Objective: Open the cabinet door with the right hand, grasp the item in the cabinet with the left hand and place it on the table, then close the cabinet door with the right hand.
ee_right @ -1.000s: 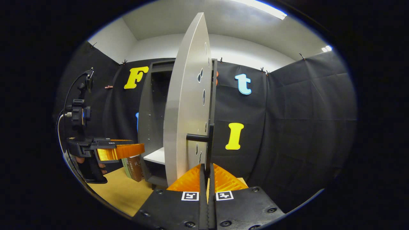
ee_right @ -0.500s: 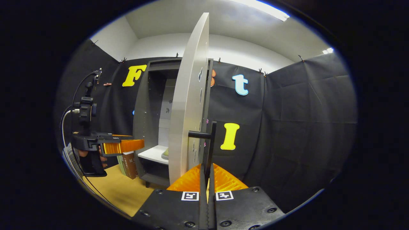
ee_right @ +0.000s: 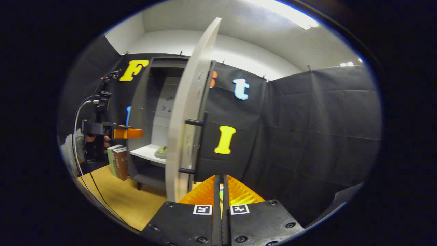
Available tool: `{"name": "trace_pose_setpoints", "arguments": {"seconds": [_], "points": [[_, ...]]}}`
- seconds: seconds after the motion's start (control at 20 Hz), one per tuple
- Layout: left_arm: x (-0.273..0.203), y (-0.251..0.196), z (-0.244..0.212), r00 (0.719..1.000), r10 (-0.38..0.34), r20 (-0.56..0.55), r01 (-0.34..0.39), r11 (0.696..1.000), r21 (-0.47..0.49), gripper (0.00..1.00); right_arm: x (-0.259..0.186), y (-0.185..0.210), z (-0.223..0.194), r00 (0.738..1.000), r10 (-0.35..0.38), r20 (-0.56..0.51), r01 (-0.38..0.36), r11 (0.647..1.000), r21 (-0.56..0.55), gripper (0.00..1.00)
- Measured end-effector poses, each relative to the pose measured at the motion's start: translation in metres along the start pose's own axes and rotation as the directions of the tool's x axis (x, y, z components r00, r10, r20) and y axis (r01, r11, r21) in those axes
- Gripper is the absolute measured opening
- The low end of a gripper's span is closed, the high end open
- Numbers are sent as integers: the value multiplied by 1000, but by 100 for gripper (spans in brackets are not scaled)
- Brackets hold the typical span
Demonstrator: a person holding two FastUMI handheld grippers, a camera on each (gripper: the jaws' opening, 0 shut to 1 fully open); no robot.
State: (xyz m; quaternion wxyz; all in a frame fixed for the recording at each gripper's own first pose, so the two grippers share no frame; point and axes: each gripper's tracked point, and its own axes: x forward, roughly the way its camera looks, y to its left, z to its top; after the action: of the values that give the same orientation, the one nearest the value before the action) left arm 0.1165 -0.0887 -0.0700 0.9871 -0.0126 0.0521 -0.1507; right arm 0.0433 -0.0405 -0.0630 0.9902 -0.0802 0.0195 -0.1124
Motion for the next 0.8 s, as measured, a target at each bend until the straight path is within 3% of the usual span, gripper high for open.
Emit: {"name": "trace_pose_setpoints", "arguments": {"seconds": [0.1,0.15,0.3,0.35,0.6,0.8], "points": [[18,15,-5,999,32,-28,-31,999,37,91,-4,-27,-9,995,-100,-21,100,995,17,12],[25,21,-7,998,59,-39,-56,997,54,91,-1,-38,-11,992,-129,-16,129,992,13,25],[49,22,-17,995,72,-68,-70,997,28,87,2,-59,-13,979,-202,7,202,979,1,77],[60,22,-19,994,73,-76,-72,997,13,87,9,-63,-15,978,-207,13,207,978,4,88],[119,44,-33,979,148,-139,-151,989,-11,89,48,-84,-37,981,-192,-13,192,981,10,98],[169,57,-58,966,168,-197,-178,984,-31,86,92,-98,-56,983,-181,-41,183,982,45,98]]}}
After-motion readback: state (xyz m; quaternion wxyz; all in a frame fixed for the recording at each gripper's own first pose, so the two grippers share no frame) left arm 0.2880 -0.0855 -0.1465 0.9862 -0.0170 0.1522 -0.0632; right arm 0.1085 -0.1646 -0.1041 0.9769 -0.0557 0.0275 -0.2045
